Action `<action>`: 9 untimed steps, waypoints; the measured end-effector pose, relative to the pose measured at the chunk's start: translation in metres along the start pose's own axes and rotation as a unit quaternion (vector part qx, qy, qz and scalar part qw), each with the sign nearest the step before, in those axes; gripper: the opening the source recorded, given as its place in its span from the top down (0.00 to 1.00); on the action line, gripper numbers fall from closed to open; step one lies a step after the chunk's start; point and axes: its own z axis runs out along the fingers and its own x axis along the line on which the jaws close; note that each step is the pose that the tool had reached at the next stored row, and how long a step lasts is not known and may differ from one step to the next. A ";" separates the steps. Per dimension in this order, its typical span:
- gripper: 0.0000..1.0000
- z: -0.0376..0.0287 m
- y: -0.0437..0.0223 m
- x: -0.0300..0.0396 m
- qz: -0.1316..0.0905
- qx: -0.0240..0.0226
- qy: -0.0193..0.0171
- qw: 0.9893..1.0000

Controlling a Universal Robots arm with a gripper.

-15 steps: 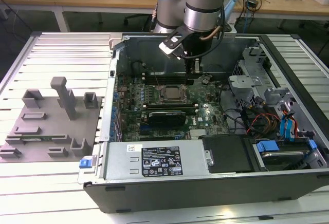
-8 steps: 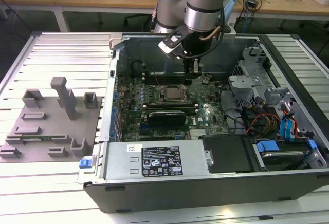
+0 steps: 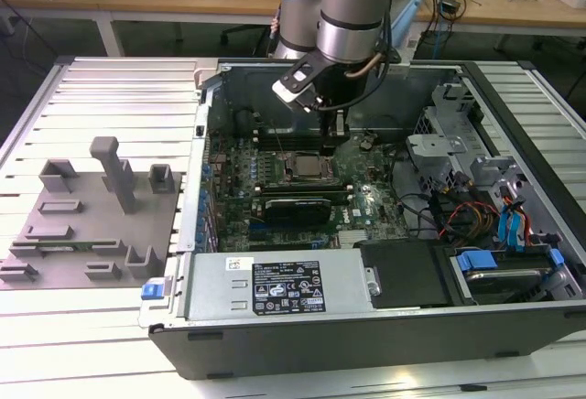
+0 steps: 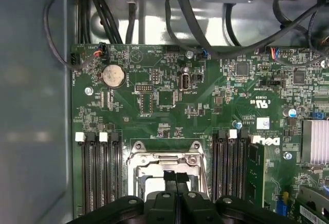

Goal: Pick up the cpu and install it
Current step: 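Close the cpu cover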

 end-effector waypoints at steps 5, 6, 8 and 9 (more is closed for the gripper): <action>0.89 0.0025 -0.0149 -0.0003 -0.001 -0.006 0.000 1.000; 0.89 0.0027 -0.0171 -0.0003 -0.001 -0.006 0.000 1.000; 0.89 0.0029 -0.0189 -0.0003 -0.001 -0.006 0.000 1.000; 0.89 0.0032 -0.0203 -0.0003 -0.001 -0.006 0.000 1.000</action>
